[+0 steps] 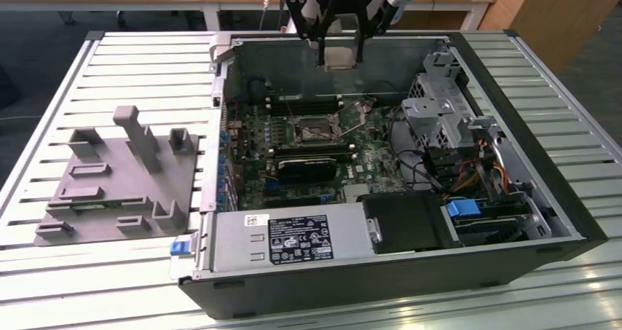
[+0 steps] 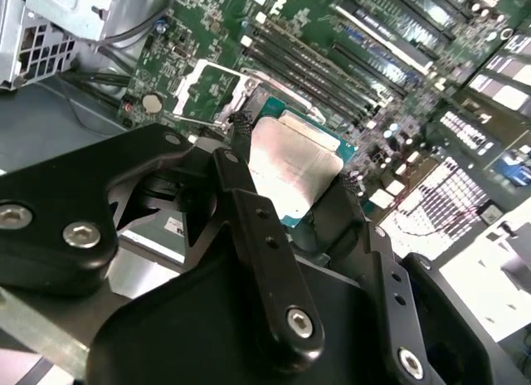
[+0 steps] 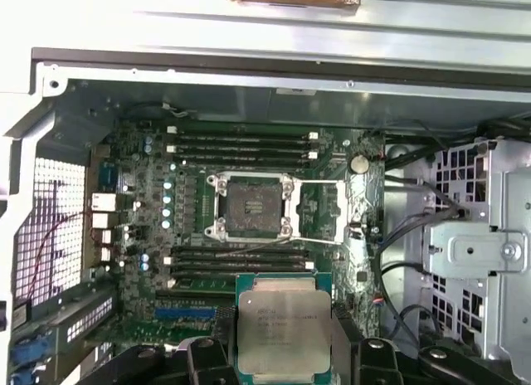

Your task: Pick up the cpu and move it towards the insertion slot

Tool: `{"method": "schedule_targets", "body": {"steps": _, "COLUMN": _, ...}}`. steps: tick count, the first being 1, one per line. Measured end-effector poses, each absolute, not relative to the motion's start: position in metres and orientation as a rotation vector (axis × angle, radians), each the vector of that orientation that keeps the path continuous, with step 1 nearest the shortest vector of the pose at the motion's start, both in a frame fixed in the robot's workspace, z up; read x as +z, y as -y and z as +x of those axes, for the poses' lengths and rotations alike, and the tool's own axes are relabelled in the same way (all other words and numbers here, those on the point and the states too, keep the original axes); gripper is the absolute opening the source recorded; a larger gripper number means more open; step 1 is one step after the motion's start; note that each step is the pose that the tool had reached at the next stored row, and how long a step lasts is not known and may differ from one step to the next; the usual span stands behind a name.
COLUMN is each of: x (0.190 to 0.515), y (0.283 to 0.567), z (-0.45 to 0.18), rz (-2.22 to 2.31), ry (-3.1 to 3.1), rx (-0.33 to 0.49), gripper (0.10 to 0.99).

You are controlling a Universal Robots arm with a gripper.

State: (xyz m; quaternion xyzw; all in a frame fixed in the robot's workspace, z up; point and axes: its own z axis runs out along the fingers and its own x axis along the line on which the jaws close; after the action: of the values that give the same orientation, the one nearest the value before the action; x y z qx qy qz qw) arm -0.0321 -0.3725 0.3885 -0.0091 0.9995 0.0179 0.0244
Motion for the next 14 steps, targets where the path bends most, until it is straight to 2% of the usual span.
{"method": "schedule_targets", "body": {"steps": 14, "x": 0.376, "y": 0.339, "z": -0.032, "rz": -0.028, "ry": -3.092, "rx": 0.055, "gripper": 0.541}}
